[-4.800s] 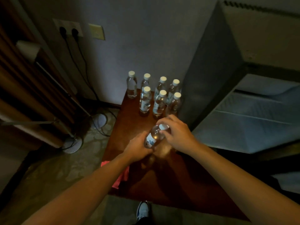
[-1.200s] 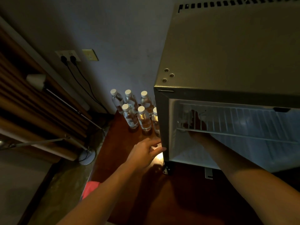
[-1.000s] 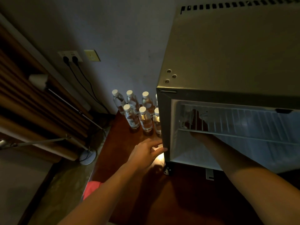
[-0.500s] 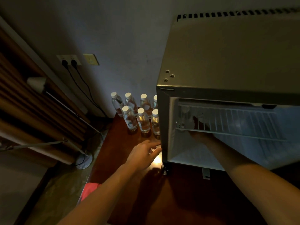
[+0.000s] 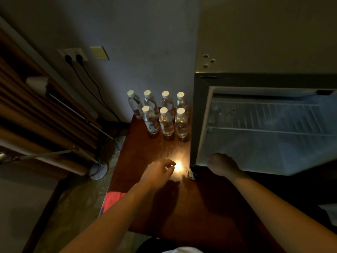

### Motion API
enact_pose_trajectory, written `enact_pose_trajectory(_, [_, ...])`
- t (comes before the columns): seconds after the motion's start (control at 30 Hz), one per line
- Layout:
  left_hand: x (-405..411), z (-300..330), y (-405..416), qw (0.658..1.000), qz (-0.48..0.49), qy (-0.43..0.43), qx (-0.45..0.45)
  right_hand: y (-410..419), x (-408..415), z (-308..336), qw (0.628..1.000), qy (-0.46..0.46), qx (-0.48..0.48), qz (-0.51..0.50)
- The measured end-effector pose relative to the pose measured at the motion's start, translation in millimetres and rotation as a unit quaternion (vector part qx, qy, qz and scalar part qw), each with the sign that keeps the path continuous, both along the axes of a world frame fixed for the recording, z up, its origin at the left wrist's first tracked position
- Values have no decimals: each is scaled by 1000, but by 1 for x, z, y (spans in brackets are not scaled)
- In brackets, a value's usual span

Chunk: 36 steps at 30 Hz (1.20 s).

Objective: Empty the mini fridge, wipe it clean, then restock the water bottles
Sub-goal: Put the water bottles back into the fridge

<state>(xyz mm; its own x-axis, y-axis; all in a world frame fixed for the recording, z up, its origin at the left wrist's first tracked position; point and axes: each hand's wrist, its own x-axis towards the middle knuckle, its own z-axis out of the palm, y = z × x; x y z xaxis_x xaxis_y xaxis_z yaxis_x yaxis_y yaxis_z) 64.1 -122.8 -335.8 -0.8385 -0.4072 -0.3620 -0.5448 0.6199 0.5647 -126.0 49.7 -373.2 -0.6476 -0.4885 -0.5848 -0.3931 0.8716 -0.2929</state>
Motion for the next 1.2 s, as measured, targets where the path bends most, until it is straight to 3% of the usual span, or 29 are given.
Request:
enact_pose_trajectory(0.33, [20,-14,-53,1000,-8,12,23,-63,69,18,989,-119,-82,-33])
enact_pose_trajectory(0.9, [14,-1,-176,991,64,114,-9,-234,80,87,981,70,-182,-25])
enact_pose_trajectory(1.2, [5,-13,-224,991,74,111,4,-314,48,87,992,116,-48,-4])
